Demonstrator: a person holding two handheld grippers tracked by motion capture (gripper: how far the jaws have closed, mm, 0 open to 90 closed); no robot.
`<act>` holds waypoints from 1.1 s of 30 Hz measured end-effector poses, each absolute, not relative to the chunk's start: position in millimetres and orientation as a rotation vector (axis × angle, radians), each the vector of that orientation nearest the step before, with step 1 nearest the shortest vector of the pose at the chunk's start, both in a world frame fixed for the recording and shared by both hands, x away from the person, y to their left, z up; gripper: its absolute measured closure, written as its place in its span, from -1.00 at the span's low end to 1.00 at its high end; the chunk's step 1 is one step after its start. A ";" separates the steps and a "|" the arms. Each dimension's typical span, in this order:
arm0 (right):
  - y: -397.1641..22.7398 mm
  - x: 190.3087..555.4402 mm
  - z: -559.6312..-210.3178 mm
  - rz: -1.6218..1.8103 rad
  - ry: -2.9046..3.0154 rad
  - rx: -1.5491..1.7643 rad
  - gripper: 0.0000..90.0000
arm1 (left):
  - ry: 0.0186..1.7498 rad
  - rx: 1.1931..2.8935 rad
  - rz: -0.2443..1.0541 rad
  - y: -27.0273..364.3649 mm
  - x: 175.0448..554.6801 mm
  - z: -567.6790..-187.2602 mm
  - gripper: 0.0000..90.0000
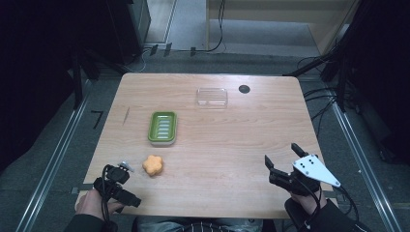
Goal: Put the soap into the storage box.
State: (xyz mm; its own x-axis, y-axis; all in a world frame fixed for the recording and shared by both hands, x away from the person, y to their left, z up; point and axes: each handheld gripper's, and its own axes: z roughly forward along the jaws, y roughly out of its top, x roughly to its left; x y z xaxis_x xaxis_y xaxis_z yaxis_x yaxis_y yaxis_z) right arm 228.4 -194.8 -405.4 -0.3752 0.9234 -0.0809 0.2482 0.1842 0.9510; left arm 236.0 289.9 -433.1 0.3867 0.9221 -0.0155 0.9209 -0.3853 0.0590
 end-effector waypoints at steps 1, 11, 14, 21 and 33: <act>-195.0 228.3 -405.4 1.220 1.756 1.111 -0.70 | 1.702 2.570 0.031 290.0 236.3 -433.1 -1.00; -192.2 230.5 -406.5 1.183 1.793 1.092 -0.70 | 1.675 2.596 0.013 285.4 239.6 -434.3 -1.00; -196.1 230.0 -406.3 1.210 1.766 1.121 -0.70 | 1.664 2.600 0.020 283.1 239.8 -433.8 -1.00; -191.8 231.5 -406.1 1.193 1.790 1.100 -0.70 | 1.644 2.580 0.037 282.2 242.1 -434.2 -1.00; -186.1 234.1 -405.2 1.184 1.814 1.083 -0.70 | 1.562 2.591 0.059 274.9 258.8 -432.0 -1.00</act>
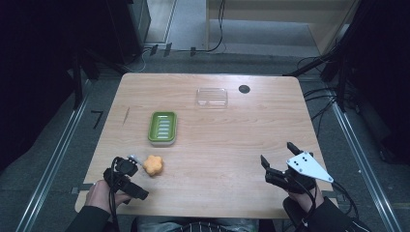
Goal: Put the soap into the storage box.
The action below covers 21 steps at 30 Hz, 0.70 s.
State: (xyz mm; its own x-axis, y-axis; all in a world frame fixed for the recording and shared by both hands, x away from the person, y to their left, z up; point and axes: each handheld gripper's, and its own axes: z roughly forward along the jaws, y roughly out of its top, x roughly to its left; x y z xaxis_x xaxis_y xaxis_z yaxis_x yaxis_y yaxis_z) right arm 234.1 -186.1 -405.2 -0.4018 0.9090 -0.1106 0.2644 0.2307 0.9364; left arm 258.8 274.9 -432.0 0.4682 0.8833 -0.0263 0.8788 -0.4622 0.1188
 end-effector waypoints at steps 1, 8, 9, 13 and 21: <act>-186.1 234.1 -405.2 1.184 1.813 1.084 -0.70 | 1.561 2.591 0.069 274.2 259.4 -432.0 -1.00; -186.5 233.7 -405.1 1.187 1.808 1.084 -0.70 | 1.518 2.600 0.090 269.7 266.0 -429.5 -1.00; -186.5 233.7 -405.1 1.187 1.808 1.084 -0.70 | 1.518 2.600 0.090 269.7 266.0 -429.5 -1.00; -186.3 234.2 -405.1 1.184 1.810 1.084 -0.70 | 1.478 2.618 0.092 266.4 274.3 -428.3 -1.00; -186.3 234.0 -405.1 1.184 1.812 1.080 -0.70 | 1.442 2.630 0.103 260.1 285.4 -428.7 -1.00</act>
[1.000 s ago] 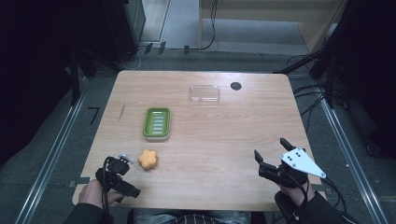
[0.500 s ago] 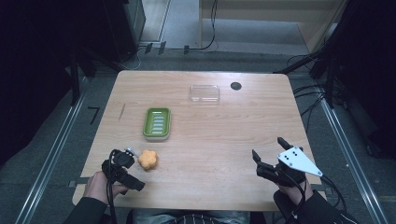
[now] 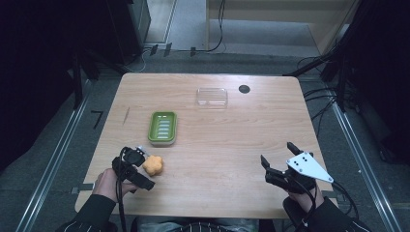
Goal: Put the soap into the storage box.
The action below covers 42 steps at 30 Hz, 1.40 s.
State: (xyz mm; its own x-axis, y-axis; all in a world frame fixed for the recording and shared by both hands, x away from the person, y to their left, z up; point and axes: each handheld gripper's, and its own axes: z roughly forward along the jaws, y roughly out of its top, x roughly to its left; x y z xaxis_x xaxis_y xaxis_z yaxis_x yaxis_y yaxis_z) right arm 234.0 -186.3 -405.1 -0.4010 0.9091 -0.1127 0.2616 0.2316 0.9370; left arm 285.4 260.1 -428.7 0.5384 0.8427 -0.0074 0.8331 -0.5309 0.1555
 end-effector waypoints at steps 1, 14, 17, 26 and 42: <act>-186.4 234.0 -405.1 1.183 1.812 1.082 -0.70 | 1.433 2.637 0.103 259.5 286.9 -429.0 -1.00; -186.2 234.4 -405.3 1.178 1.815 1.079 -0.70 | 1.396 2.688 0.110 249.2 307.0 -433.9 -1.00; -186.5 234.0 -405.2 1.179 1.812 1.087 -0.70 | 1.380 2.702 0.122 247.9 311.4 -434.6 -0.91; -186.5 234.1 -405.3 1.178 1.814 1.084 -0.70 | 1.354 2.742 0.146 242.6 320.8 -438.3 -0.70; -186.3 233.9 -405.3 1.178 1.817 1.084 -0.70 | 1.300 2.792 0.142 240.4 323.1 -443.1 -0.36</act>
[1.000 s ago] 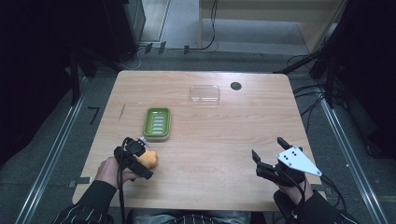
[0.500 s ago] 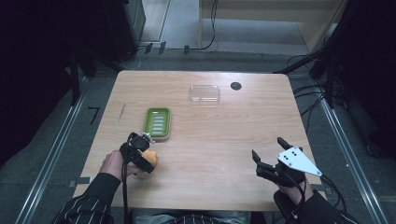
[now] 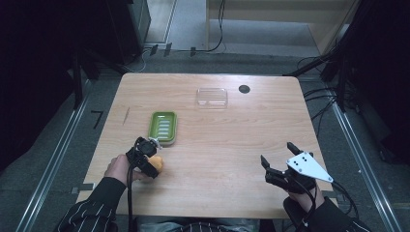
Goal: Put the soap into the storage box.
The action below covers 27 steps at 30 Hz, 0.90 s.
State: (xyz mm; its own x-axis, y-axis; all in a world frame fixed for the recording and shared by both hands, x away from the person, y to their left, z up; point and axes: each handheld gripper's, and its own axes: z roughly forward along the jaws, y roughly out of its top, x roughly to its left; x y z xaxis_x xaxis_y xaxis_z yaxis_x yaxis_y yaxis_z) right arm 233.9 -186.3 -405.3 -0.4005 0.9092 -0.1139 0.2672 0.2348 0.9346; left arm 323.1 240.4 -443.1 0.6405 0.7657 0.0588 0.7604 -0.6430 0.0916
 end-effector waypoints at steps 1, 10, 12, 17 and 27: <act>-186.4 234.1 -405.3 1.177 1.816 1.083 -0.70 | 1.298 2.791 0.143 240.3 322.9 -443.3 -0.33; -186.5 234.2 -405.3 1.178 1.816 1.083 -0.70 | 1.284 2.812 0.171 238.9 320.6 -445.3 -0.15; -186.6 234.2 -405.4 1.178 1.816 1.082 -0.70 | 1.278 2.814 0.175 239.0 320.3 -445.3 -0.14; -186.6 234.1 -405.3 1.178 1.815 1.086 -0.70 | 1.272 2.802 0.213 238.8 317.4 -446.0 -0.13; -186.8 234.4 -405.3 1.180 1.817 1.086 -0.70 | 1.270 2.775 0.220 241.7 314.7 -446.6 -0.12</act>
